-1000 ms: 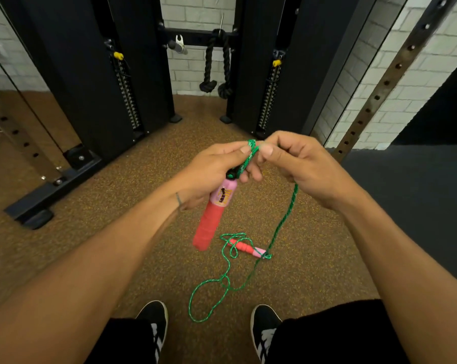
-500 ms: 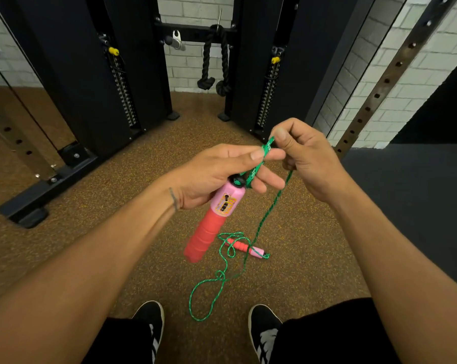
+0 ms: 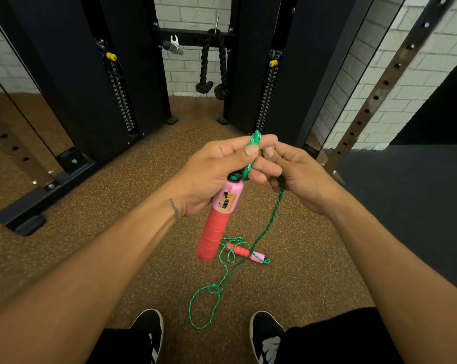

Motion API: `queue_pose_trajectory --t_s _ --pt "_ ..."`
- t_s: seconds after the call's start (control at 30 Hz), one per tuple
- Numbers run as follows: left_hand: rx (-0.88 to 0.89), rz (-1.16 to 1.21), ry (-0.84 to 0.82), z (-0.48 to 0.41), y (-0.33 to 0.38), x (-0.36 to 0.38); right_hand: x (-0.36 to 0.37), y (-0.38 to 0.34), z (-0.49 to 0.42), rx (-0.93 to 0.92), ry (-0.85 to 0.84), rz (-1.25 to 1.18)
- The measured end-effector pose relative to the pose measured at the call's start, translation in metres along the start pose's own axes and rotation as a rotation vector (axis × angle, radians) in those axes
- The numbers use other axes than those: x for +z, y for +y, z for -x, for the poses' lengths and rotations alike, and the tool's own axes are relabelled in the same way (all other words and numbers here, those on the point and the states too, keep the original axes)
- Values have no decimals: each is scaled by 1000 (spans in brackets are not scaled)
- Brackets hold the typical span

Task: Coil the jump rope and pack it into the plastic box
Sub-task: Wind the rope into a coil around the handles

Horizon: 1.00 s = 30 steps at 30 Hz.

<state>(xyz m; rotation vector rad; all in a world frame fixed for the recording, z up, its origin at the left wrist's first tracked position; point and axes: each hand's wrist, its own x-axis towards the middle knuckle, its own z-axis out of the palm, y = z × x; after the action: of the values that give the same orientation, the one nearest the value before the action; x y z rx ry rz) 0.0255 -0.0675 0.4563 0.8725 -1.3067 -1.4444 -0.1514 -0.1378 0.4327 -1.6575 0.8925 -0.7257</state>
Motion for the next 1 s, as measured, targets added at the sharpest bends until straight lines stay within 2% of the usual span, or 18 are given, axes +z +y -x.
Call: queue_pose_trajectory --t_s 0.1,0.17,0.3,0.43,0.63,0.87,1.0 --pt "11 17 13 -1 -3 0 3 3 1 78 -64 19" --pt "27 53 104 -3 -4 0 7 5 2 104 -128 23" --pt "23 29 263 -5 -6 -3 20 5 5 89 -206 36" --pt "-10 -17 310 -5 -6 -3 23 0 7 67 -218 116" --pt "-45 -21 262 -4 -6 -7 25 -2 11 20 -240 332" --pt "-74 -236 137 -3 -9 -15 21 -6 14 34 -246 347" --pt "-108 -438 129 -1 -10 -17 16 -15 20 -2 -252 212"
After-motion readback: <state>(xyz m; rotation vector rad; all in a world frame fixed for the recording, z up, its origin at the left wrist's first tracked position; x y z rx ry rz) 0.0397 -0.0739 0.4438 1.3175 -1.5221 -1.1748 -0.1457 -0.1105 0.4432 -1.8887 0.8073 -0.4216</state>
